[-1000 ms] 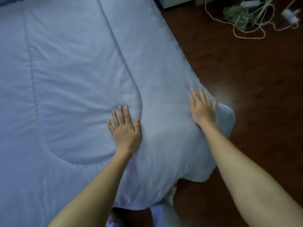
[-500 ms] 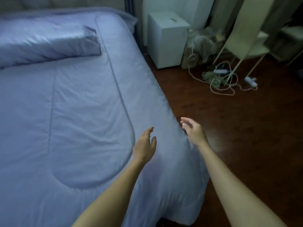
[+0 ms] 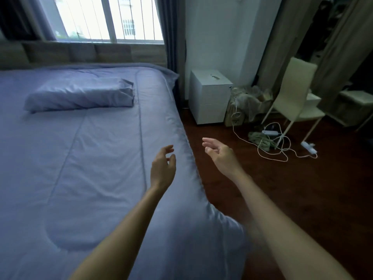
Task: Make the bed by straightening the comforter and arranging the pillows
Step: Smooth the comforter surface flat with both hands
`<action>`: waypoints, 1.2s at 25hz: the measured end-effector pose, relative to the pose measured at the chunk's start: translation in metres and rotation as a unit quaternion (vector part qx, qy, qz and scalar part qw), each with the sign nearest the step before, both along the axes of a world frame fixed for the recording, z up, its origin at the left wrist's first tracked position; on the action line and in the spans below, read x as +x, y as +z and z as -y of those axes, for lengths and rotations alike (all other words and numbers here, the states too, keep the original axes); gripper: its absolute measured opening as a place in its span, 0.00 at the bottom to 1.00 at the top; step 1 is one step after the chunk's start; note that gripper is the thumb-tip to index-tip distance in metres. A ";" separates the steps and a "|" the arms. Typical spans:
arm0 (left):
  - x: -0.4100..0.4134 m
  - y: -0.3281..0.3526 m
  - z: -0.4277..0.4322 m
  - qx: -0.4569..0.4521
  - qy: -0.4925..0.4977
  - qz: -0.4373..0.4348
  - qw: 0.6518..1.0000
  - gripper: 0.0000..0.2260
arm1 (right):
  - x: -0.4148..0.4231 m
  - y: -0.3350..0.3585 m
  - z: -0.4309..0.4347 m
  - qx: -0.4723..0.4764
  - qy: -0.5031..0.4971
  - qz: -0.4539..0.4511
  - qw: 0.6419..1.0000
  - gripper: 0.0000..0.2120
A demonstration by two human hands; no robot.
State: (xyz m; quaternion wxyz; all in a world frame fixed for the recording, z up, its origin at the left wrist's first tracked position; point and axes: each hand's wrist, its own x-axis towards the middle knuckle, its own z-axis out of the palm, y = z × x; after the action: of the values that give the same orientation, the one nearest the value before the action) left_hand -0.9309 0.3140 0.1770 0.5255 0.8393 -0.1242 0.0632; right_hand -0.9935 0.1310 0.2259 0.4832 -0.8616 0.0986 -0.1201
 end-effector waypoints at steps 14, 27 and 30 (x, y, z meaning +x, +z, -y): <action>-0.037 -0.012 0.140 -0.049 0.210 -0.039 0.976 0.12 | 0.025 -0.006 0.146 0.005 0.195 -0.009 0.981 0.16; 0.095 -0.033 0.214 -0.038 0.398 -0.104 0.911 0.13 | 0.214 -0.003 0.211 -0.005 0.347 -0.047 0.937 0.15; 0.111 -0.027 0.214 -0.031 0.436 -0.097 0.894 0.12 | 0.253 -0.007 0.204 -0.016 0.395 -0.049 0.917 0.15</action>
State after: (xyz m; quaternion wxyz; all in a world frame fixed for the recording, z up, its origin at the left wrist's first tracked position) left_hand -0.8197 0.1003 0.1496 0.4806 0.7945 0.3074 0.2082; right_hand -0.7401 -0.0725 0.2193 0.4719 -0.8428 -0.2283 0.1219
